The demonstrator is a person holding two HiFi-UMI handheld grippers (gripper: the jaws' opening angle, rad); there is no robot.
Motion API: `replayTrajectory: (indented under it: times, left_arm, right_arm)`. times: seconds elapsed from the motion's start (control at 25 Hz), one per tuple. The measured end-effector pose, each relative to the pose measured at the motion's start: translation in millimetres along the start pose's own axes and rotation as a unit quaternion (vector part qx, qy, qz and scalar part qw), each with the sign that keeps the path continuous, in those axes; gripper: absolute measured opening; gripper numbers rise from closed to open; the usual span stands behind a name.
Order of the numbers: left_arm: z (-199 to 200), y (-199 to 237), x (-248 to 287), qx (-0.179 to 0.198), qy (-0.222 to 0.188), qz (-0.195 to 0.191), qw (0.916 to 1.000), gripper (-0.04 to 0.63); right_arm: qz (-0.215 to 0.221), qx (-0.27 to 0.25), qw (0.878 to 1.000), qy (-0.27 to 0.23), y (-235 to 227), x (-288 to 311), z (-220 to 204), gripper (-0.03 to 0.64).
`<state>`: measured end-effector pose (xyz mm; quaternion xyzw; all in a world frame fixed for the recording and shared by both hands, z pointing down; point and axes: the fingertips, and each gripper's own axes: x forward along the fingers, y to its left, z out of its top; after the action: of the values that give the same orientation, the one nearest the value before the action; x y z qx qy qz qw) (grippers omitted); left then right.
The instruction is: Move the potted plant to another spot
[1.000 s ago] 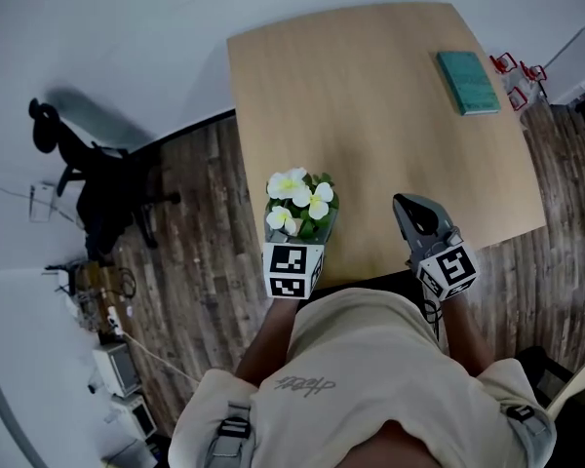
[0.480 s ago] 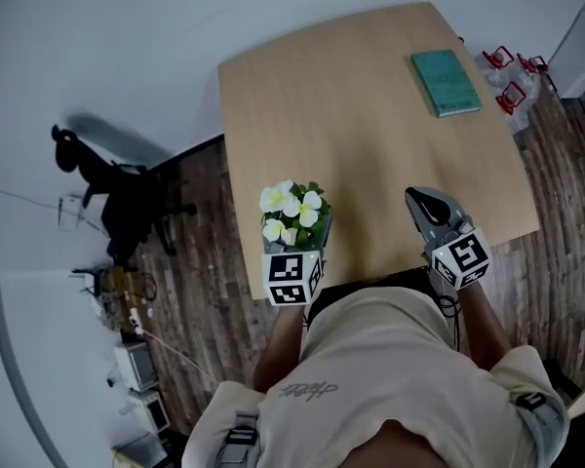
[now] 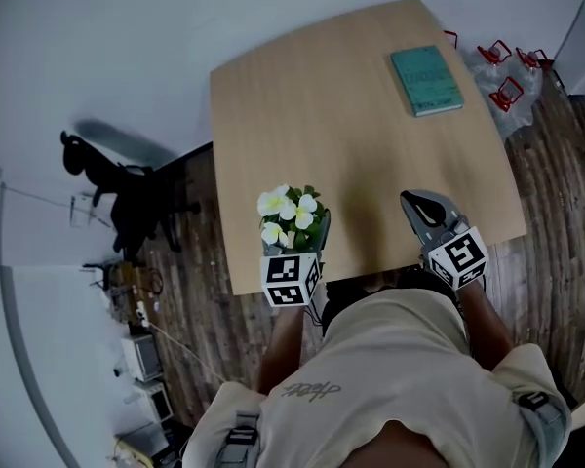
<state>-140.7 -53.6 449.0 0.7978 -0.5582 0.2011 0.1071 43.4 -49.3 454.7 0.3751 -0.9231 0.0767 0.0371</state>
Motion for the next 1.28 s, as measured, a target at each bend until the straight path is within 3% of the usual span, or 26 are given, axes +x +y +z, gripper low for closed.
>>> replayTrajectory:
  times: [0.2, 0.4, 0.52, 0.72, 0.96, 1.12, 1.28]
  left_arm:
    - [15, -36, 10, -0.014, -0.007, -0.009, 0.9998, 0.359]
    - [32, -44, 8, -0.011, -0.021, -0.016, 0.9996, 0.359]
    - [17, -40, 8, -0.015, -0.013, -0.019, 0.9996, 0.359]
    - [-1, -31, 17, -0.03, -0.003, -0.033, 0.999, 0.359]
    - [5, -33, 35, -0.03, -0.02, -0.071, 0.9968, 0.359]
    - [-1, -34, 48, -0.056, -0.02, -0.098, 0.9934, 0.359]
    - [-5, -42, 65, -0.051, -0.015, -0.12, 0.9913, 0.359]
  right_arm:
    - [0.005, 0.018, 1.0, 0.021, -23, -29, -11, 0.003]
    - [-0.015, 0.04, 0.999, 0.008, -44, -29, -4, 0.003]
    - [-0.026, 0.011, 0.999, 0.02, -42, -22, -11, 0.003]
    - [-0.033, 0.021, 0.999, 0.025, -40, -25, -8, 0.002]
    - [-0.071, 0.024, 0.996, 0.049, -44, -34, -11, 0.003]
    - [-0.083, 0.005, 0.994, 0.072, -36, -30, -14, 0.003]
    - [-0.087, 0.001, 0.994, 0.068, -39, -28, -1, 0.003]
